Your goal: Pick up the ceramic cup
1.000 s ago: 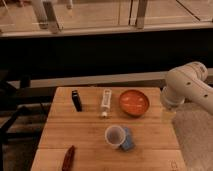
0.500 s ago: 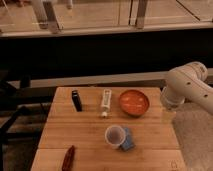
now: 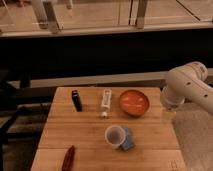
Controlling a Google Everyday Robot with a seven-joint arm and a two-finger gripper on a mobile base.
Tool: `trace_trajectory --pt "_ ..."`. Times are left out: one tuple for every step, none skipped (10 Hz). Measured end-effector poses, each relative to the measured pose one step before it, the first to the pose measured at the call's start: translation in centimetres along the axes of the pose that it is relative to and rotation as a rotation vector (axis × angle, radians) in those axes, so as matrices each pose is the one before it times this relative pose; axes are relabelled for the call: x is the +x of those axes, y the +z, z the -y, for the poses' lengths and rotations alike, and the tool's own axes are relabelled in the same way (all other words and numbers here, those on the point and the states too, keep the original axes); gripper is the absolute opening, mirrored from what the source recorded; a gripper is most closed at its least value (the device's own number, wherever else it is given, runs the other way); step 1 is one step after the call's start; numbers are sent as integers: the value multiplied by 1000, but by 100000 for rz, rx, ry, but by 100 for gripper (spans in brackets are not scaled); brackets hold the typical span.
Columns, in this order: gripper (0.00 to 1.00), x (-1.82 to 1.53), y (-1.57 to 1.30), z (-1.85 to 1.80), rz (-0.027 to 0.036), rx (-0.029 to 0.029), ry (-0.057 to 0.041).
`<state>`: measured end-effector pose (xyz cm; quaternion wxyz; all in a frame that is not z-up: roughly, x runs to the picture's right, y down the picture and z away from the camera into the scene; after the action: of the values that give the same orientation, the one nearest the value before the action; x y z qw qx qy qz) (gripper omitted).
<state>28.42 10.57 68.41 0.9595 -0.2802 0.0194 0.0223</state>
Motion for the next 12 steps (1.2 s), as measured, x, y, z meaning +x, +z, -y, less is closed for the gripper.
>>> trace_trajectory --pt "80 0 -3 1 -4 4 -3" --pt "80 -2 2 2 6 2 4" --pt "80 -77 33 -44 32 27 -238" --pt "80 -534 99 -314 176 149 -1964" --pt "80 -1190 59 -447 -57 433 -3511" --pt "80 -1173 44 -208 35 320 -2721" --pt "80 -1507 60 -142 255 300 -3088" --pt "80 -609 34 -150 -74 171 -1667" --pt "80 -352 -9 -196 4 201 -1927" --pt "80 -507 -77 -335 82 171 -2390" --pt "80 -647 -98 -399 128 128 -2069" --pt "80 -820 -57 -131 131 36 -2543"
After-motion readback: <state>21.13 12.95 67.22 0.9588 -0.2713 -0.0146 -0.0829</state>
